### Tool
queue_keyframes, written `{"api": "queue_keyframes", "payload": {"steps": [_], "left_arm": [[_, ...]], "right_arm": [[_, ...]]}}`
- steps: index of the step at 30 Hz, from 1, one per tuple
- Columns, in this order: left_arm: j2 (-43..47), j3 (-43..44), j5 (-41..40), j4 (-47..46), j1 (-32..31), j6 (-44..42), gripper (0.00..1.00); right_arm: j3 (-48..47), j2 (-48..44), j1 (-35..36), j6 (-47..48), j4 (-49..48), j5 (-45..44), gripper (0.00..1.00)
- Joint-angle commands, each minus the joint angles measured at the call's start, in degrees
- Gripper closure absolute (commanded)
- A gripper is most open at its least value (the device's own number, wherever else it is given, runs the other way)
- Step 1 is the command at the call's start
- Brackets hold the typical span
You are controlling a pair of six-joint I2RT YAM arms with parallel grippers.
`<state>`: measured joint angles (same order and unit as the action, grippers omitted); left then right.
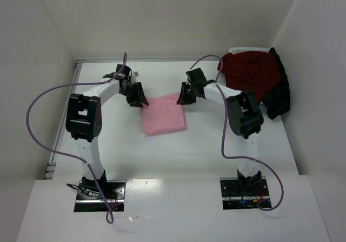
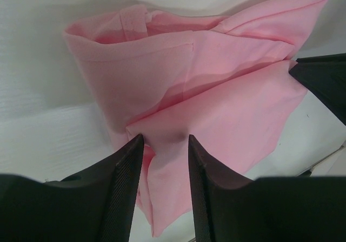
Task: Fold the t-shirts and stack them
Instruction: Smooth out wrinkles on the folded tshirt
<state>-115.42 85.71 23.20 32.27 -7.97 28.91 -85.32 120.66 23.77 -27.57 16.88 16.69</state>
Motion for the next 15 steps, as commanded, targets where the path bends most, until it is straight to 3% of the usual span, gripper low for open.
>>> {"api": "queue_keyframes", "payload": {"steps": [1,2,3,7,15], "left_arm": [[0.37,-0.81,1.76,-1.51,-0.12,0.36,0.54],[0.37,-0.81,1.76,-1.51,-0.12,0.88,0.56],[0.37,-1.33,2.37,-2.03,-0.12,0.89,0.68],[0.37,-0.64,2.38,-2.04,-0.12,1.5,1.0],[3.44,1.56,1.85,-0.81,-0.12,1.5,1.0]], "right_arm": [[1.99,-3.94,0.4,-0.46,0.25,2.03,0.78],[2.61,-3.94,0.4,-1.07,-0.7,2.03,0.82],[3.14,-4.73,0.4,-1.08,-1.23,2.03,0.84],[3.14,-5.78,0.4,-1.08,-1.24,2.03,1.0],[0.16,-10.36,0.4,-1.7,-1.77,1.51,1.0]]}}
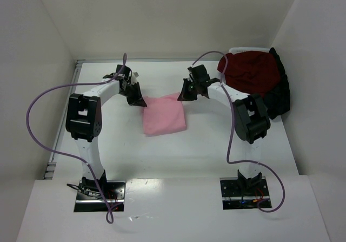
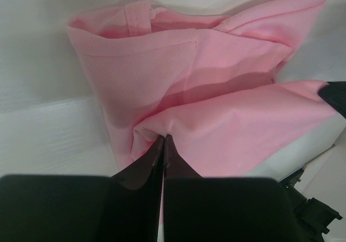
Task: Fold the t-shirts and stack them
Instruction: Smooth out wrinkles on the folded tshirt
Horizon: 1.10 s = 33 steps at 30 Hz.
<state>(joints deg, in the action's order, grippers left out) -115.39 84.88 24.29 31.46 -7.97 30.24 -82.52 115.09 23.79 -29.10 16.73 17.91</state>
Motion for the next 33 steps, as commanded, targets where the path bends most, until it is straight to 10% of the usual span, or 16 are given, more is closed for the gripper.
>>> {"api": "queue_keyframes", "payload": {"steps": [1,33], "left_arm": [[3.42,2.92,0.75,0.0,-0.12,0.17,1.0],[-1.23,18.13,1.37,-0.44,5.5,4.29,1.0]], "right_arm": [[-3.52,-4.78,0.38,-0.17,-1.61,0.28,1.0],[-35.4,13.22,-2.43,-1.83,0.76,4.32,0.98]]}}
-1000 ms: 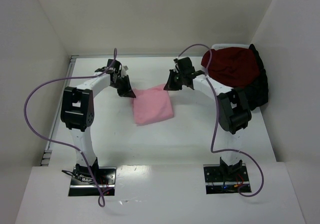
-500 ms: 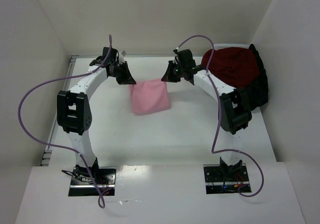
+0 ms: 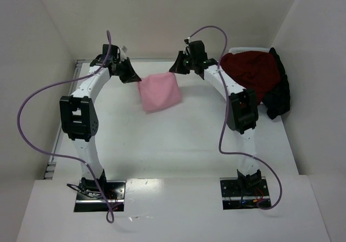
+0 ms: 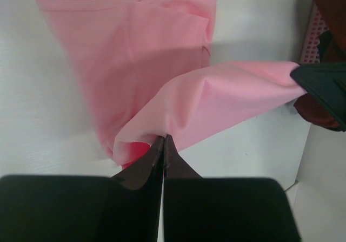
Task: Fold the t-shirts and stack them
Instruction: Smooth out wrinkles on the folded tshirt
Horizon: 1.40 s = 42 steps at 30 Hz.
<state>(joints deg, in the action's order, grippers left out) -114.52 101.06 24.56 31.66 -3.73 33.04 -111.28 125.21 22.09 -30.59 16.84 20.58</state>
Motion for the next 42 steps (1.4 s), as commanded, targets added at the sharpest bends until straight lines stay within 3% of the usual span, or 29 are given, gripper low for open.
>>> {"api": "queue_keyframes", "payload": {"steps": [1,8,15,18,19,20,24,26,29,32,33,36,42], "left_arm": [[-2.89,1.95,1.11,-1.24,1.27,1.5,1.0],[-9.57,8.53,3.48,-3.0,3.9,2.55,1.0],[-19.6,20.23,2.17,-0.46,5.13,3.08,1.0],[-20.22,19.1,0.76,-1.94,5.66,3.61,0.99],[-20.22,19.09,0.76,-3.17,5.66,4.14,0.95],[-22.48,20.66,1.89,-3.79,6.18,4.66,0.21],[-22.5,22.78,1.9,-3.27,6.19,2.65,0.07],[-21.1,22.78,1.9,-1.7,6.19,1.34,0.06],[-17.77,16.74,0.76,-1.69,6.19,0.54,0.03],[-13.72,7.97,1.63,-3.7,6.19,0.54,0.03],[-12.49,5.93,2.16,-4.49,6.19,1.32,0.04],[-11.96,1.26,2.78,-6.61,6.19,2.03,0.05],[-11.34,-1.29,7.16,-8.71,4.44,1.5,0.06]], "right_arm": [[-8.32,5.81,-0.73,-0.35,1.35,2.27,0.98],[-33.97,21.62,-0.73,-1.4,6.71,2.98,0.94],[-38.65,26.48,-1.96,-2.63,4.78,1.57,0.88],[-42.68,29.72,-1.96,-2.63,4.78,2.18,0.71],[-44.09,30.87,-1.96,-3.42,5.3,2.19,0.48],[-56.98,38.11,-1.96,-4.9,11.92,0.36,0.0],[-64.66,40.03,-1.96,-2.47,16.11,-1.85,0.0],[-62.93,38.9,-1.96,-1.06,17.95,-4.21,0.0],[-53.19,33.45,-1.96,2.46,19.98,-5.8,0.0],[-40.54,26.77,-1.96,3.78,19.03,-8.0,0.0],[-31.8,24.67,-1.96,4.3,17.54,-9.32,0.0],[-14.83,15.61,-1.96,4.31,8.23,-8.72,0.0],[-3.43,10.32,-1.43,3.78,3.2,-5.12,0.07]]}}
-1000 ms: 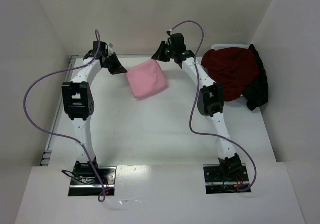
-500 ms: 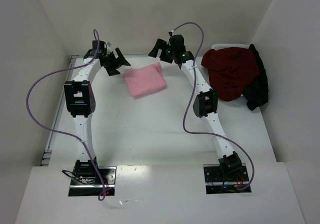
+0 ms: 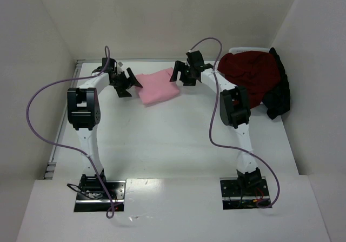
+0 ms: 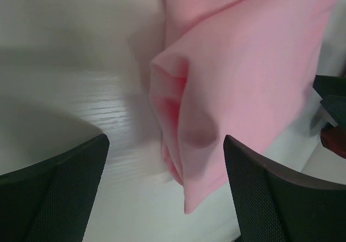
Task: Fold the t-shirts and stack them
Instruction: Smooth out wrinkles on the folded tshirt
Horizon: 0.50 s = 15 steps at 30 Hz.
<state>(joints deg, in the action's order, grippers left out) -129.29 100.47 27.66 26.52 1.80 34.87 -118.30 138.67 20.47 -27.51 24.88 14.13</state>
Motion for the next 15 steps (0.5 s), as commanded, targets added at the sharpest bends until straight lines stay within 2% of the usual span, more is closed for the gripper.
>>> {"api": "queue_keyframes", "payload": {"steps": [1,9,14,15], "left_arm": [[3.44,-0.71,4.68,-3.58,-1.97,-0.94,0.06],[4.48,-4.57,5.83,-3.58,-5.75,-2.0,0.13],[6.42,-8.09,5.22,-3.58,-6.81,-2.53,0.3],[7.38,-9.66,5.21,-3.58,-6.81,-2.53,0.4]], "right_arm": [[4.3,-3.67,0.88,0.7,-5.54,2.99,0.1],[14.48,-8.67,4.84,1.22,-9.14,4.24,0.32],[20.29,-11.48,6.77,1.23,-10.38,4.24,0.67],[22.39,-12.1,6.78,1.23,-10.9,4.24,0.72]]}}
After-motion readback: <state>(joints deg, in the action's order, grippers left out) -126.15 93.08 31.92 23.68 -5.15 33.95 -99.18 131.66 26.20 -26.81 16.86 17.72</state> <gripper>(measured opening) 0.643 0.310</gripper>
